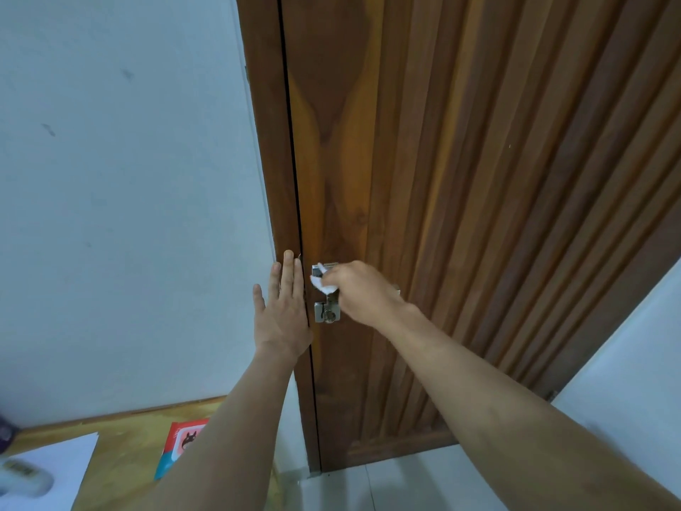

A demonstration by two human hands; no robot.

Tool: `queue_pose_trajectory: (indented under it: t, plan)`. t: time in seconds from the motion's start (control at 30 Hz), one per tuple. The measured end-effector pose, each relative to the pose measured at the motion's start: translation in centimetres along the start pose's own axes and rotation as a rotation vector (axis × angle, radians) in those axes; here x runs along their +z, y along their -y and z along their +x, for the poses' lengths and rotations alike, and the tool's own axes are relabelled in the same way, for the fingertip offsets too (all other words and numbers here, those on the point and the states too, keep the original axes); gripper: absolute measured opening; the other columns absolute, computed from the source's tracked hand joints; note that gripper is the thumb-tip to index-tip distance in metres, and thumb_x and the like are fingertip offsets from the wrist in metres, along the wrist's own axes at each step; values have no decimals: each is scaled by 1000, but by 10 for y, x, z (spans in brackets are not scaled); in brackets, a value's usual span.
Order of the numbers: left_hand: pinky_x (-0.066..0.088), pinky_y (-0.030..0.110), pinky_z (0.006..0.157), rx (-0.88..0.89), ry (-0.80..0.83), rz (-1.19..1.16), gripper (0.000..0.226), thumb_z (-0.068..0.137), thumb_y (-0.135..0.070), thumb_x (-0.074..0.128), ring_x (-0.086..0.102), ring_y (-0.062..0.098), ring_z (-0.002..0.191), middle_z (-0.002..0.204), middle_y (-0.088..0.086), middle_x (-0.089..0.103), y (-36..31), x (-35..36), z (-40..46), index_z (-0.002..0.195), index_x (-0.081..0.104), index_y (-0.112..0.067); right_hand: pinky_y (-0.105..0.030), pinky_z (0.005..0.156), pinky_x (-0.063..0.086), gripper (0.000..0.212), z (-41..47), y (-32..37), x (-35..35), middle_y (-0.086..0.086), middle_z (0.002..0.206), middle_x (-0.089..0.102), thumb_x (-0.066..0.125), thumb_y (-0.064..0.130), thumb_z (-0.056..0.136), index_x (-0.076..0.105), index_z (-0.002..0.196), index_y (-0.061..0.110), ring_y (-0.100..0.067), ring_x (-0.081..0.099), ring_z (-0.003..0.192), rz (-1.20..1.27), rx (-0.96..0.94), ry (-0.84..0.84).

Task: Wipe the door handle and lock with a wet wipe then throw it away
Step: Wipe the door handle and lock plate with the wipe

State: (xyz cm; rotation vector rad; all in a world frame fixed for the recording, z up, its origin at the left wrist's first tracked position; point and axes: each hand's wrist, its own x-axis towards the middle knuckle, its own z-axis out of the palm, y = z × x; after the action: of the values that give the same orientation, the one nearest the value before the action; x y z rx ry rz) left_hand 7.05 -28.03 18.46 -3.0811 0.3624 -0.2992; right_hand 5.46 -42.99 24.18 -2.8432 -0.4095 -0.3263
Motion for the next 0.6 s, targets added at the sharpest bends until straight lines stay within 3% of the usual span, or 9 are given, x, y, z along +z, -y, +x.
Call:
queue_pose_trajectory:
  t: [0.13, 0.37, 0.53, 0.6]
  plan:
    - [14, 52, 123, -11, -6, 16, 97, 94, -29, 49, -19, 26, 151, 158, 7, -36, -2, 0, 0, 150, -28, -9, -41, 69, 53, 25, -4, 3, 8, -10, 93, 68, 58, -13, 75, 70, 87, 6, -30, 65, 84, -129, -128, 42]
    - [16, 52, 122, -51, -41, -30, 97, 93, -32, 50, -16, 28, 152, 161, 9, -30, -11, 0, -1, 152, -23, -9, -41, 93, 49, 47, -39, -79, -9, -7, 121, 69, 50, -13, 73, 71, 110, 5, -26, 59, 116, -128, -165, 49]
    - [15, 52, 123, -80, -35, -74, 97, 90, -26, 51, -14, 28, 152, 161, 7, -29, -17, -2, -3, 154, -19, -9, -29, 79, 49, 40, -45, -119, -44, -4, 103, 71, 42, -18, 68, 70, 88, 2, -22, 61, 110, -88, -32, 48]
    - [15, 52, 123, -88, -29, -82, 98, 90, -24, 53, -12, 28, 152, 161, 7, -30, -18, -3, -3, 154, -19, -9, -35, 79, 53, 43, -34, -116, -52, -7, 98, 73, 41, -21, 67, 72, 87, 2, -26, 66, 104, 9, -31, -34]
